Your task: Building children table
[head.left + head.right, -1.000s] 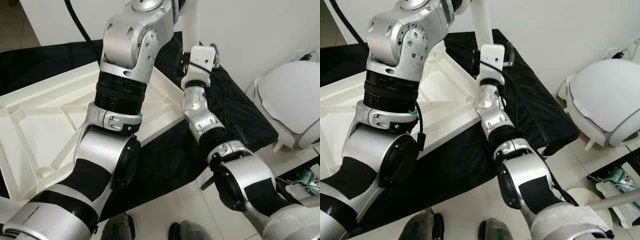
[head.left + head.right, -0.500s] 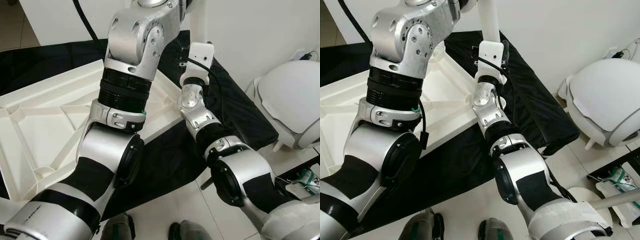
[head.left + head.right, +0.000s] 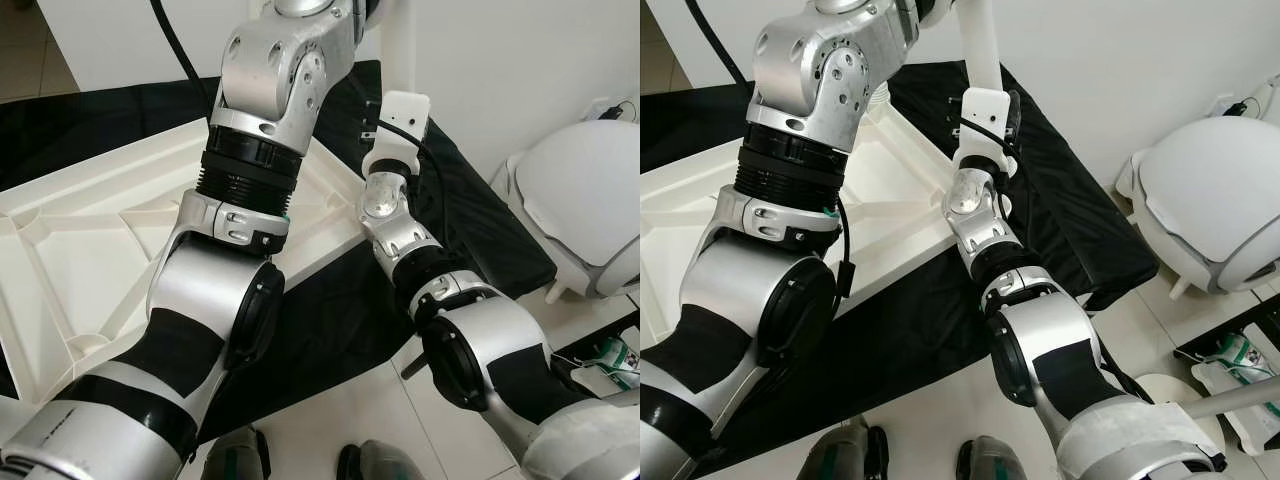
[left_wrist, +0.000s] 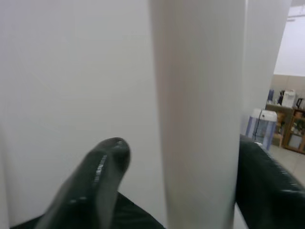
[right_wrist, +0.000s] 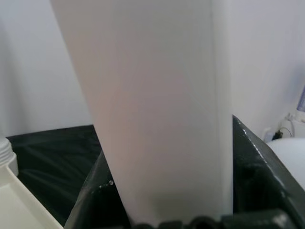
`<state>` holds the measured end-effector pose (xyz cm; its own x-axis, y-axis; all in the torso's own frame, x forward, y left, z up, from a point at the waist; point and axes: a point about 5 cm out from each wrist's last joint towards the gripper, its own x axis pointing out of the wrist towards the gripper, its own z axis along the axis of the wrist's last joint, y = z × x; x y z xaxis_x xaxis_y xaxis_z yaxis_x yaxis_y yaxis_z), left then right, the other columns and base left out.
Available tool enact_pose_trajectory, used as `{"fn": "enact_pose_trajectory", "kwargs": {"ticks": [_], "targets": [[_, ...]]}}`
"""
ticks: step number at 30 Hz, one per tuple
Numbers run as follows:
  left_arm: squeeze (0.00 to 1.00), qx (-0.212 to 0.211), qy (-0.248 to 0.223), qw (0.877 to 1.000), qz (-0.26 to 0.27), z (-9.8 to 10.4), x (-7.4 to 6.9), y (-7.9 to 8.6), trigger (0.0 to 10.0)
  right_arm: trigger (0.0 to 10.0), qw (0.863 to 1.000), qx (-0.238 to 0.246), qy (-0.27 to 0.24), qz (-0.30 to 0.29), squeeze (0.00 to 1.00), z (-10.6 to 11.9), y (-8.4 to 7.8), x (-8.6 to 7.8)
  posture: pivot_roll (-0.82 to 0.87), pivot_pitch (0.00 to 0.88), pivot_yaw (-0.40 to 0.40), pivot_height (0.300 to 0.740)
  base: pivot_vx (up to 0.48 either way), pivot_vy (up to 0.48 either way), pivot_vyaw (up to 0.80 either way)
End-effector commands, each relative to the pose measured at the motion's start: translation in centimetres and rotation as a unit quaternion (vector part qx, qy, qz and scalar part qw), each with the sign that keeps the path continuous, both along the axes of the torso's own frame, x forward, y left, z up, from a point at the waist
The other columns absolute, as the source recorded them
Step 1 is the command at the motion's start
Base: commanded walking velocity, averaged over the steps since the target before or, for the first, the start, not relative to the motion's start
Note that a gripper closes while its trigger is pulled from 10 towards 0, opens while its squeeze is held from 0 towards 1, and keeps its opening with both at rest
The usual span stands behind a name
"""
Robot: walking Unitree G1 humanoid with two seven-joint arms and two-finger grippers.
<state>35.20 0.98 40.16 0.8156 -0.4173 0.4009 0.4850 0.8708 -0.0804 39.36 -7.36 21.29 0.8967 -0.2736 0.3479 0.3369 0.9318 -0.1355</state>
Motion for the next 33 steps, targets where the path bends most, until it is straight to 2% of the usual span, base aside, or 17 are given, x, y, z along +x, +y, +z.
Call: {"fn": "enact_pose_trajectory", "kwargs": {"ticks": [1,6,9,12,15,16,18,23,25,26,29,30,31,33], "targets": [[1.0,0.008,-0.012,1.0,-0.016,0.1,-0.1,-0.7,10.0,10.0,1.0,0.013,0.0,-0.011,0.0,0.5,-0.5,0.3,0.01,0.001,-0.032,0.74,0.0,0.0,0.0],[1.0,0.009,-0.003,0.999,-0.035,-0.5,-0.8,-2.1,10.0,10.0,0.999,0.021,0.005,-0.025,0.0,0.7,-1.3,0.5,0.02,0.0,-0.03,0.74,0.0,0.0,0.0],[1.0,0.009,0.0,0.999,-0.038,-0.6,-0.9,-2.3,10.0,10.0,0.999,0.023,0.007,-0.027,0.0,0.7,-1.5,0.6,0.02,0.0,-0.03,0.74,0.0,0.0,0.0],[1.0,-0.008,0.03,0.997,-0.074,-1.3,-1.4,-3.3,10.0,10.0,0.999,0.043,0.011,-0.022,0.0,0.9,-1.9,0.8,0.01,0.0,-0.024,0.74,0.0,0.0,0.0],[1.0,-0.014,0.038,0.995,-0.09,-1.5,-1.7,-3.6,10.0,10.0,0.998,0.053,0.013,-0.015,0.0,1.0,-2.0,0.9,0.01,0.0,-0.022,0.74,0.0,0.0,0.0],[0.0,-0.024,0.044,0.993,-0.105,-1.7,-2.0,-3.9,10.0,10.0,0.998,0.058,0.019,-0.006,0.0,0.9,-2.1,1.0,0.01,0.0,-0.023,0.74,0.0,0.0,0.0],[0.0,-0.033,0.044,0.992,-0.118,-1.9,-2.2,-4.0,10.0,10.0,0.997,0.069,0.026,0.004,0.0,0.8,-2.3,1.1,0.01,0.0,-0.024,0.74,0.0,0.0,0.0],[0.0,-0.027,0.042,0.993,-0.107,-2.5,-2.2,-3.7,10.0,10.0,0.996,0.081,0.033,0.02,0.0,0.6,-2.6,1.2,0.01,0.0,-0.026,0.74,0.0,0.0,0.0],[0.0,-0.01,0.051,0.996,-0.076,-4.4,-1.8,-2.7,10.0,10.0,0.993,0.093,0.039,0.061,0.0,0.4,-2.9,1.3,0.01,0.0,-0.026,0.74,0.0,0.0,0.0],[0.0,-0.01,0.051,0.996,-0.076,-4.4,-1.8,-2.7,10.0,10.0,0.993,0.093,0.039,0.061,0.0,0.4,-2.9,1.3,0.01,0.0,-0.026,0.74,0.0,0.0,0.0],[0.0,0.006,0.063,0.997,-0.052,-6.0,-1.5,-1.9,10.0,10.0,0.991,0.094,0.034,0.089,0.0,0.5,-3.2,1.3,0.01,0.0,-0.026,0.74,0.0,0.0,0.0],[0.0,0.014,0.07,0.997,-0.042,-6.8,-1.2,-0.6,10.0,10.0,0.989,0.099,0.033,0.104,0.0,0.5,-3.4,1.3,0.01,0.0,-0.028,0.74,0.0,0.0,0.0],[0.0,0.014,0.07,0.997,-0.042,-6.8,-1.2,-0.6,10.0,10.0,0.989,0.099,0.033,0.104,0.0,0.5,-3.4,1.3,0.01,0.0,-0.028,0.74,0.0,0.0,0.0],[0.0,0.026,0.082,0.996,-0.016,-7.4,0.0,2.6,10.0,10.0,0.987,0.102,0.031,0.119,0.0,0.4,-4.0,1.3,0.0,0.0,-0.029,0.74,0.0,0.0,0.0]]}}
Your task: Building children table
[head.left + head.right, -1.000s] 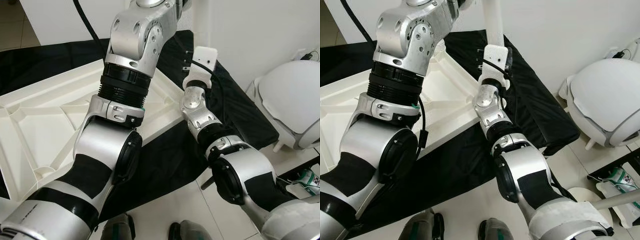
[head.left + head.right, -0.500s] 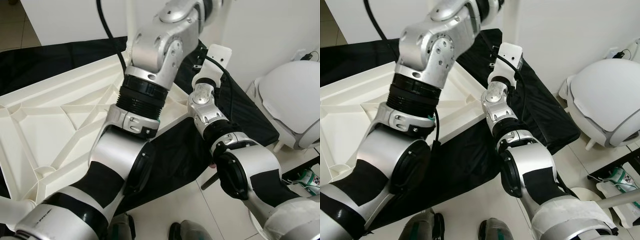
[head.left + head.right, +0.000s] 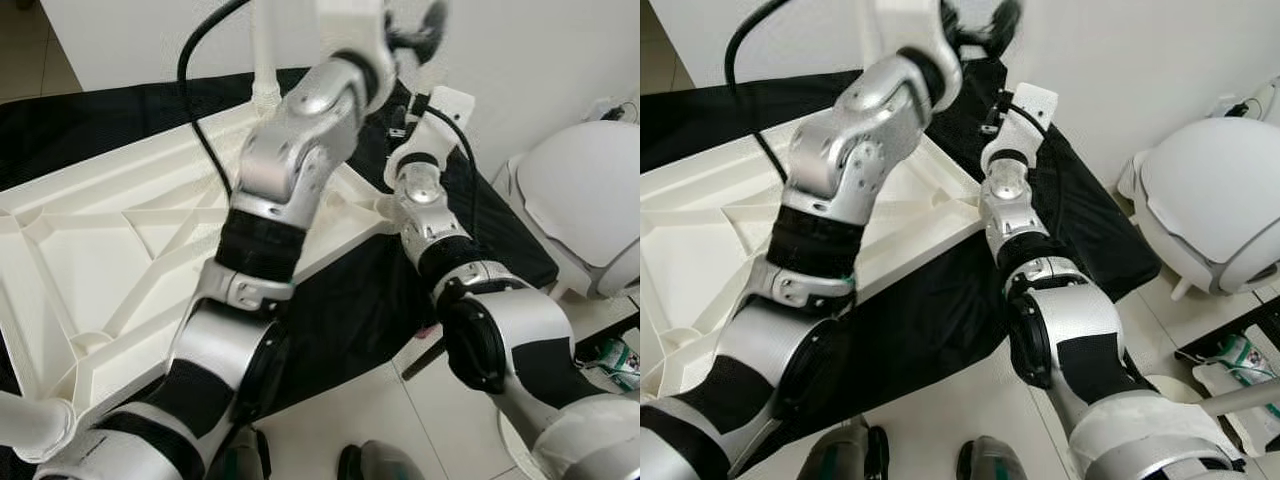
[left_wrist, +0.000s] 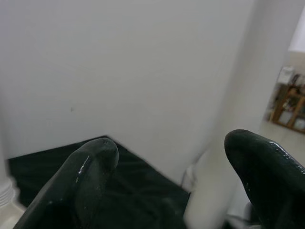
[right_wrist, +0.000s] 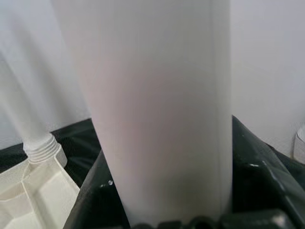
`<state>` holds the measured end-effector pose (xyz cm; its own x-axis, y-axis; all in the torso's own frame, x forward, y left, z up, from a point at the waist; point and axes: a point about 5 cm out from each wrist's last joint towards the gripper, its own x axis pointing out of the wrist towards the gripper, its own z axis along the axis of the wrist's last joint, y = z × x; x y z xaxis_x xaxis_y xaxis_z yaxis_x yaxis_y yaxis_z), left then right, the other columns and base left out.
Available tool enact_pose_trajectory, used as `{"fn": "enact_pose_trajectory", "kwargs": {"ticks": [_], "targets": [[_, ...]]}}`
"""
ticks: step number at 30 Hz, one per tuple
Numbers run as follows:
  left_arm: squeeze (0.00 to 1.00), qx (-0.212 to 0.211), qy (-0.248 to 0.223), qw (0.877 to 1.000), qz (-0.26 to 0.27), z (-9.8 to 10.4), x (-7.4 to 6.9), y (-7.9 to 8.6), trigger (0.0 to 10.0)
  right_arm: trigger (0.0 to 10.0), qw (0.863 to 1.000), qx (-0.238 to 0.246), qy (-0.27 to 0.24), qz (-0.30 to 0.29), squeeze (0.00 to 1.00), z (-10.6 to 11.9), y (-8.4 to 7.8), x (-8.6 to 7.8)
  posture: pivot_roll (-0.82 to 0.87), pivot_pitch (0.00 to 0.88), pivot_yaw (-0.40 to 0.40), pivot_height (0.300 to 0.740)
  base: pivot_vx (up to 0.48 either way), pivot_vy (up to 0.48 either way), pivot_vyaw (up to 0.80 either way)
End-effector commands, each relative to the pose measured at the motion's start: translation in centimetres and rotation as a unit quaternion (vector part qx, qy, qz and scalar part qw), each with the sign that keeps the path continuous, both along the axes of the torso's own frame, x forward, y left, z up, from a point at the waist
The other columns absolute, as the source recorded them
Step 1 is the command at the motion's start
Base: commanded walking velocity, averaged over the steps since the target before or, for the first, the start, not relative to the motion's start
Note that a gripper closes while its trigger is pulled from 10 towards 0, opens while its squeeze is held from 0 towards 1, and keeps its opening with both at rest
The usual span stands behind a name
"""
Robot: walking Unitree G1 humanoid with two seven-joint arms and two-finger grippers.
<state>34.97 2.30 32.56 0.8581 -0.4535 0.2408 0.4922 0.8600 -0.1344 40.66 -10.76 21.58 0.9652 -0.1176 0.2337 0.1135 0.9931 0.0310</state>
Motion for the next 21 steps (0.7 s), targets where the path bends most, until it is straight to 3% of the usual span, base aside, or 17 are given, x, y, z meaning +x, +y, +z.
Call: {"fn": "enact_pose_trajectory", "kwargs": {"ticks": [1,3,8,13,15,19,21], "targets": [[0.0,0.008,-0.004,1.0,-0.002,0.2,0.2,1.3,10.0,10.0,1.0,0.008,-0.009,0.005,0.0,0.1,-0.6,0.0,0.0,0.0,-0.029,0.74,0.0,0.0,0.0],[0.0,0.025,0.006,1.0,0.016,-1.1,0.7,2.7,10.0,10.0,1.0,0.008,-0.005,0.026,0.0,-0.4,-1.2,-0.2,0.0,0.0,-0.03,0.74,0.0,0.0,0.0],[0.0,0.057,0.025,0.997,0.037,-3.5,0.8,3.7,10.0,10.0,0.998,-0.024,-0.002,0.059,0.0,-1.4,-1.7,-0.7,-0.01,0.0,-0.029,0.74,0.0,0.0,0.0],[0.0,0.075,0.026,0.996,0.045,-4.3,0.8,4.0,10.0,10.0,0.997,-0.033,-0.002,0.07,0.0,-1.8,-1.9,-0.9,-0.01,0.0,-0.025,0.74,0.0,0.0,0.0],[0.0,0.11,0.02,0.992,0.051,-5.6,0.6,4.2,10.0,10.0,0.995,-0.035,-0.01,0.092,0.0,-1.9,-1.8,-1.2,-0.02,0.0,-0.015,0.74,0.0,0.0,0.0],[0.0,0.135,0.015,0.99,0.047,-6.5,0.3,4.1,10.0,10.0,0.994,-0.036,-0.016,0.106,0.0,-1.8,-1.8,-1.5,-0.02,0.003,-0.011,0.74,0.0,0.0,0.0],[0.0,0.165,0.008,0.986,0.028,-8.0,-0.4,3.9,10.0,10.0,0.993,-0.041,-0.016,0.113,0.0,-2.2,-1.9,-1.8,-0.01,0.011,-0.006,0.74,0.0,0.0,0.0]]}}
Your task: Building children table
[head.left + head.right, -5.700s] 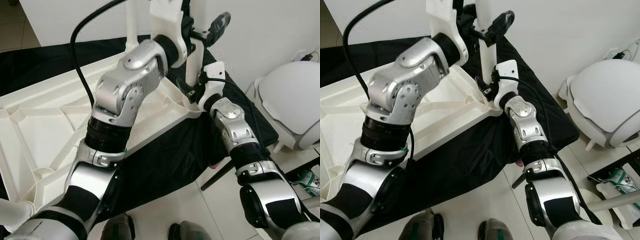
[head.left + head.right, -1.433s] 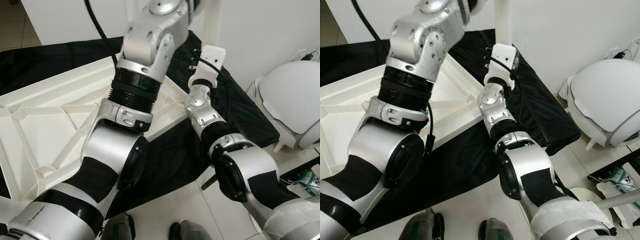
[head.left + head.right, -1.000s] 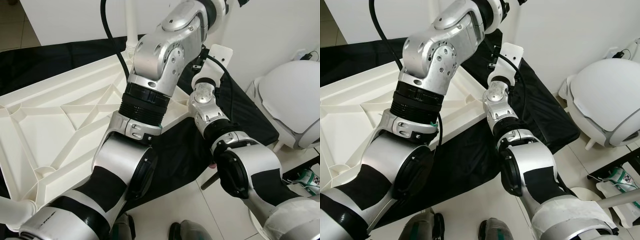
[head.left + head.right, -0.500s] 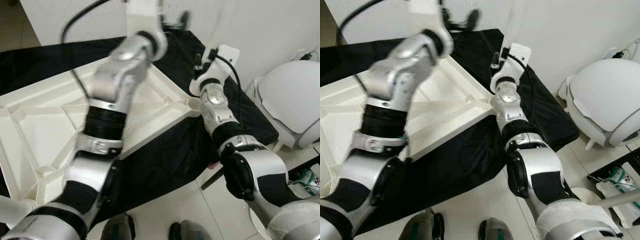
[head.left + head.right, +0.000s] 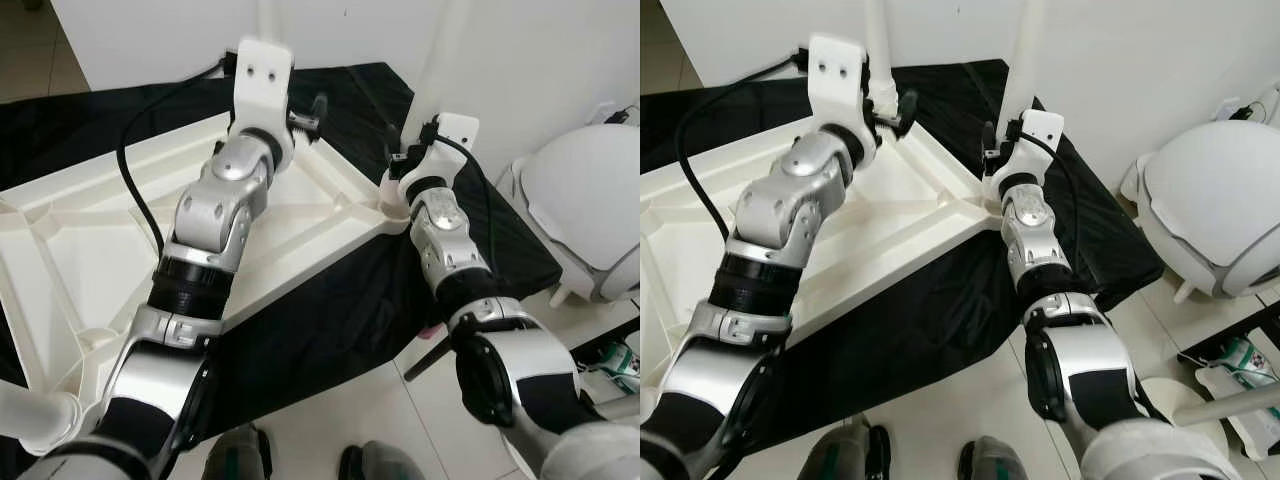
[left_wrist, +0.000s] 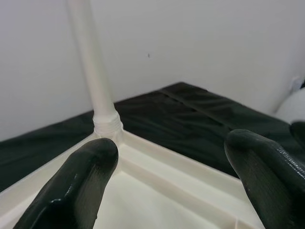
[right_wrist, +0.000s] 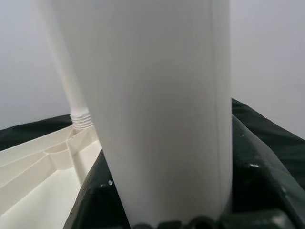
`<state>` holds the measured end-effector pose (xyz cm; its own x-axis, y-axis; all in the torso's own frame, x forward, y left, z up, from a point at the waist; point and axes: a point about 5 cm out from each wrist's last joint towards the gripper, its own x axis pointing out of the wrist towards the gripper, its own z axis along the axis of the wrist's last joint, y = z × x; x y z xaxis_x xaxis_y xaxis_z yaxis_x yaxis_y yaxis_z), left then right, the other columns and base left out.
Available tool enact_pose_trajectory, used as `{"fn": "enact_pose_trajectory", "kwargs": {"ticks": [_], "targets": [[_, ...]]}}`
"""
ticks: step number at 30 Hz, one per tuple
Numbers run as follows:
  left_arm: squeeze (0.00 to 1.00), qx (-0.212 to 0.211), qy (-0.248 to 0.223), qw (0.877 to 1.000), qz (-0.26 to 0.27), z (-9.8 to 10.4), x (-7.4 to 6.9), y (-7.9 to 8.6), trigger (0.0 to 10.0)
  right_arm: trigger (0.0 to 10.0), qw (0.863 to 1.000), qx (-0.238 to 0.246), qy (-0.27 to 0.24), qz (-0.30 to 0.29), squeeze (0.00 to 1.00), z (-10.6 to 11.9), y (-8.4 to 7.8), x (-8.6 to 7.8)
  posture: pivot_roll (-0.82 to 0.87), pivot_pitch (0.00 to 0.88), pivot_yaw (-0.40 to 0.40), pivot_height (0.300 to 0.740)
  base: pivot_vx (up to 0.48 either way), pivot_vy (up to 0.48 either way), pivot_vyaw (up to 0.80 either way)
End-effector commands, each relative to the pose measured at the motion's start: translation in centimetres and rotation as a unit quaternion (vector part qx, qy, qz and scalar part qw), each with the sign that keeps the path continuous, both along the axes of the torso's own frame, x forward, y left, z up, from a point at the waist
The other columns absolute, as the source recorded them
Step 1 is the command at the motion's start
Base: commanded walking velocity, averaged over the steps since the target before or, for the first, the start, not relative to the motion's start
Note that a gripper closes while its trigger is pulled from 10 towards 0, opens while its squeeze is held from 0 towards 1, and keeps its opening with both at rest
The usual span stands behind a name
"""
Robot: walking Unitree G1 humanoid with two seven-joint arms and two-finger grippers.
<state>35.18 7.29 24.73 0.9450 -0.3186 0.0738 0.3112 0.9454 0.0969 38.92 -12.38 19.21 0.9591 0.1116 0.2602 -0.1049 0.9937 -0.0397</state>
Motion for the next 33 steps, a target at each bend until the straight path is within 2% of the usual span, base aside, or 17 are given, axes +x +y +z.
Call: {"fn": "enact_pose_trajectory", "kwargs": {"ticks": [1,2,4,6,12,23,27,33], "targets": [[0.0,0.036,-0.011,0.996,-0.08,-0.7,-0.9,-1.2,10.0,10.0,1.0,-0.007,-0.002,0.005,0.0,0.0,-0.3,-0.2,-0.01,0.013,-0.006,0.74,0.0,0.0,0.0],[0.0,0.036,-0.011,0.996,-0.08,-0.7,-0.9,-1.2,10.0,10.0,1.0,-0.007,-0.002,0.005,0.0,0.0,-0.3,-0.2,-0.01,0.013,-0.006,0.74,0.0,0.0,0.0],[0.0,0.08,-0.012,0.991,-0.104,-2.4,-1.7,-1.6,10.0,10.0,1.0,-0.008,0.004,0.009,0.0,-0.5,-0.6,-0.5,-0.01,0.021,-0.002,0.74,0.0,0.0,0.0],[0.0,0.094,-0.013,0.989,-0.113,-3.0,-2.1,-1.7,10.0,10.0,1.0,-0.007,0.007,0.012,0.0,-0.7,-0.7,-0.6,-0.01,0.021,-0.002,0.74,0.0,0.0,0.0],[0.0,0.099,0.006,0.982,-0.163,-4.6,-3.8,-2.4,10.0,10.0,1.0,-0.006,0.025,0.006,0.0,-2.0,-1.6,-1.2,-0.01,0.023,0.003,0.74,0.0,0.0,0.0],[0.0,0.106,-0.004,0.975,-0.196,-4.6,-4.7,-2.7,10.0,10.0,0.998,0.029,0.06,-0.017,0.0,-3.4,-2.9,-1.2,-0.01,0.017,0.003,0.74,0.0,0.0,0.0],[0.0,0.105,-0.006,0.974,-0.201,-4.6,-4.8,-2.8,10.0,10.0,0.997,0.031,0.064,-0.019,0.0,-3.5,-2.9,-1.1,-0.01,0.017,0.007,0.74,0.0,0.0,0.0],[0.0,0.098,-0.008,0.969,-0.227,-4.5,-5.5,-3.5,10.0,10.0,0.997,0.047,0.067,-0.008,0.0,-3.2,-2.0,-0.6,-0.01,0.014,0.007,0.74,0.0,0.0,0.0]]}}
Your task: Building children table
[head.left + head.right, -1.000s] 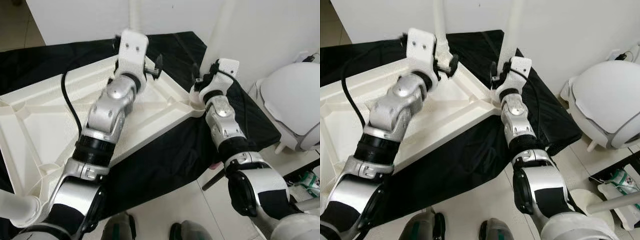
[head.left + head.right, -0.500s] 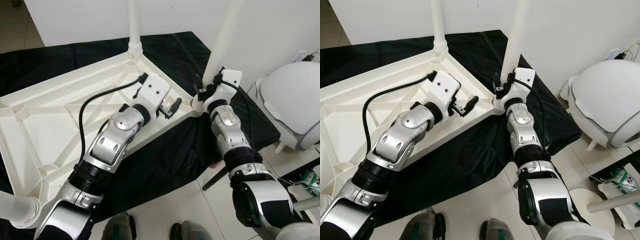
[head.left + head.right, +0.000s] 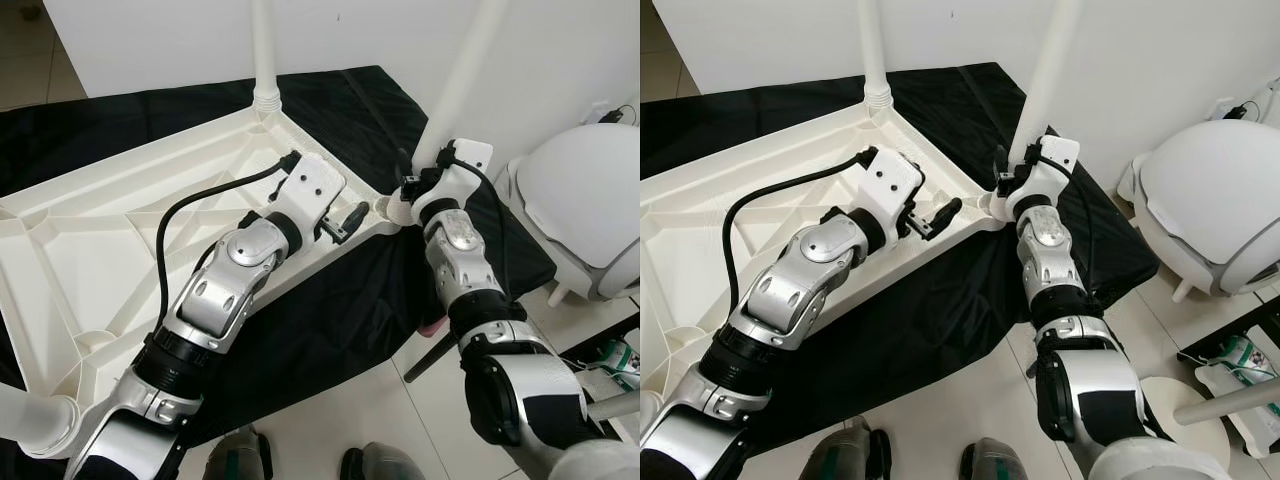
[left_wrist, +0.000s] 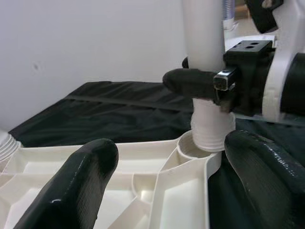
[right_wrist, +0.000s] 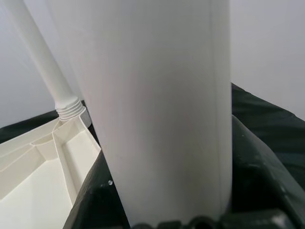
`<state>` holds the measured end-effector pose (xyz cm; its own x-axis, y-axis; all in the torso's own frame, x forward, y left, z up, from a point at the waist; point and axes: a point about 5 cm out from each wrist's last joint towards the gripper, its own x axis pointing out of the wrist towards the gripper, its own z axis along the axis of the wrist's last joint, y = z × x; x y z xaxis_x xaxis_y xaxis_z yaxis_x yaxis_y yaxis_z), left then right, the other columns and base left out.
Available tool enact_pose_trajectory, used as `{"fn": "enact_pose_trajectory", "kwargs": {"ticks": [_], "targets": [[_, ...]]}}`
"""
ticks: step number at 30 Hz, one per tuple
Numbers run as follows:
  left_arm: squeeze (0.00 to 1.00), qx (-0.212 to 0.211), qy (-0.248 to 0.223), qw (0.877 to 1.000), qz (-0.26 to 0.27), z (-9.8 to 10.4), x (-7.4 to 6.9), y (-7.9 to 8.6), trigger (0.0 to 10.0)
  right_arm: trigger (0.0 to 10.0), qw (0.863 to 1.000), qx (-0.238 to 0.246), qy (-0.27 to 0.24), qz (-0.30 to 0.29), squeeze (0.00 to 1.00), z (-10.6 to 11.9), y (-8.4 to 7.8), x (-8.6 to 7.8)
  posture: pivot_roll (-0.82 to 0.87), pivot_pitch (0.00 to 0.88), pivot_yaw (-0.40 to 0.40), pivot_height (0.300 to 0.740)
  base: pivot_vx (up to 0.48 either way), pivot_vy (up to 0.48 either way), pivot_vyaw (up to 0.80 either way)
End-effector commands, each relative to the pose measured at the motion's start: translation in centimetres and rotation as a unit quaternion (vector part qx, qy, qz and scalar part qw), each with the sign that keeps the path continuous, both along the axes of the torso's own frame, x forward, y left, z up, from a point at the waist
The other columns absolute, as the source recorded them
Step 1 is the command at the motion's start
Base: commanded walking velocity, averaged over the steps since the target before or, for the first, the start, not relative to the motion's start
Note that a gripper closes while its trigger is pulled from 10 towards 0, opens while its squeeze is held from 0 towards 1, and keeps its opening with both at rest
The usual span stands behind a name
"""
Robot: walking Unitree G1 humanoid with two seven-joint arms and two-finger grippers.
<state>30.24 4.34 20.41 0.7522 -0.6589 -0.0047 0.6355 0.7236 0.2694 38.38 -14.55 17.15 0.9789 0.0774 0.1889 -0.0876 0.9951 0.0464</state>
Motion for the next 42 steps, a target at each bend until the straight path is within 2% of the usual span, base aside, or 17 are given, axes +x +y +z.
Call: {"fn": "enact_pose_trajectory", "kwargs": {"ticks": [1,9,19,23,27,34,42], "targets": [[0.0,0.008,0.007,0.999,-0.045,-0.4,-0.9,-0.6,10.0,10.0,1.0,0.006,0.027,0.006,0.0,-0.9,0.5,0.1,-0.01,0.011,0.004,0.74,0.0,0.0,0.0],[0.0,0.04,0.02,0.996,-0.082,-1.6,-2.0,-1.0,10.0,10.0,0.999,0.006,0.018,0.03,0.0,0.5,2.0,0.9,0.0,0.006,-0.008,0.74,0.0,0.0,0.0],[0.0,0.038,0.017,0.996,-0.082,-1.4,-2.1,-1.0,10.0,10.0,0.999,-0.011,0.031,0.038,0.0,0.4,2.4,1.2,0.01,0.0,-0.018,0.74,0.0,0.0,0.0],[0.0,0.036,0.017,0.995,-0.086,-1.4,-2.3,-1.0,10.0,10.0,0.999,-0.016,0.039,0.033,0.0,0.0,2.2,1.2,0.01,0.0,-0.021,0.74,0.0,0.0,0.0],[0.0,0.038,0.019,0.996,-0.084,-1.5,-2.4,-0.7,10.0,10.0,0.998,-0.029,0.056,0.018,0.0,-1.1,1.1,0.9,0.01,0.0,-0.028,0.74,0.0,0.0,0.0],[0.0,0.036,0.02,0.996,-0.082,-1.4,-2.4,-0.5,10.0,10.0,0.997,-0.04,0.063,0.011,0.0,-1.9,0.2,0.6,0.0,0.0,-0.026,0.74,0.0,0.0,0.0],[0.0,0.032,0.019,0.995,-0.094,-1.2,-2.6,-0.8,10.0,10.0,0.996,0.006,0.088,-0.001,0.0,-2.9,-0.6,0.4,-0.01,0.004,-0.02,0.74,0.0,0.0,0.0]]}}
